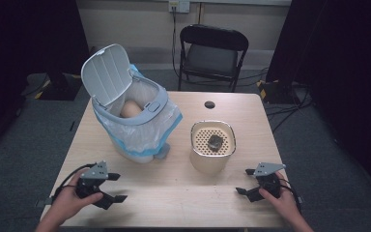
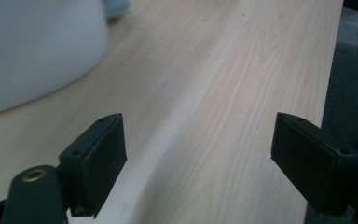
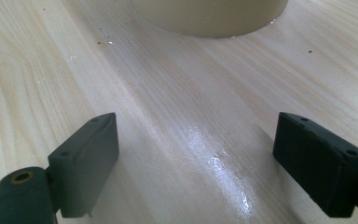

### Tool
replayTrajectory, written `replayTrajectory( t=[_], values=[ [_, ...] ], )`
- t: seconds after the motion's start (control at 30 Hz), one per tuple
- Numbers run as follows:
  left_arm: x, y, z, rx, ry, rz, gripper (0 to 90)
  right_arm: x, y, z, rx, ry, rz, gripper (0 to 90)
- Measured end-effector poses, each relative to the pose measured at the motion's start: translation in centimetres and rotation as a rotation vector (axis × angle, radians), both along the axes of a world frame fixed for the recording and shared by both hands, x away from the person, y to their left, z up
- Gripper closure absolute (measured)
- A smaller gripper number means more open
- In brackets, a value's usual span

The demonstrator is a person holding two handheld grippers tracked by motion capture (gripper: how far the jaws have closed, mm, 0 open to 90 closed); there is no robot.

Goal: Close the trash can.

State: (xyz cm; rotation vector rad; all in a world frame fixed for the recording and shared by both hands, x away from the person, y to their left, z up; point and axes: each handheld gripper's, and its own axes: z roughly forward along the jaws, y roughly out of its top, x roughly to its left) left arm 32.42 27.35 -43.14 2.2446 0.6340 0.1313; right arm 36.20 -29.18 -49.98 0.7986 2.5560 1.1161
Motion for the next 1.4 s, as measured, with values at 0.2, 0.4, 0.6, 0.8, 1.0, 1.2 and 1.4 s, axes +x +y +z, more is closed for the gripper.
replayTrajectory(
  t=[0.2, 0.4, 0.6, 0.8, 1.0, 1.2, 1.4],
  values=[
    [1.1, 3.1, 4.2, -0.025, 0.005, 0.084, 15.9, 0.0, 0.0, 0.0, 0.0, 0.0, 0.0, 13.8],
    [2.4, 4.8, 7.8, -0.045, -0.028, 0.151, 15.9, 0.0, 0.0, 0.0, 0.0, 0.0, 0.001, 13.8],
    [3.7, 5.2, 10.1, -0.04, -0.02, 0.16, 15.8, 0.0, 0.0, 0.0, 0.0, 0.001, 0.002, 13.7],
    [4.8, 5.6, 12.1, -0.018, -0.037, 0.174, 16.0, 0.0, 0.0, 0.0, 0.001, 0.001, 0.003, 13.6],
    [6.0, 5.7, 14.0, -0.018, -0.045, 0.189, 16.2, 0.0, 0.0, 0.0, 0.001, 0.001, 0.001, 13.6],
    [7.1, 5.6, 15.8, -0.016, -0.055, 0.189, 16.2, 0.0, 0.0, 0.0, 0.002, 0.0, 0.002, 13.6],
    [8.1, 6.0, 17.6, -0.016, -0.068, 0.203, 16.2, 0.0, 0.0, 0.0, 0.002, 0.001, 0.002, 13.5]
  ],
)
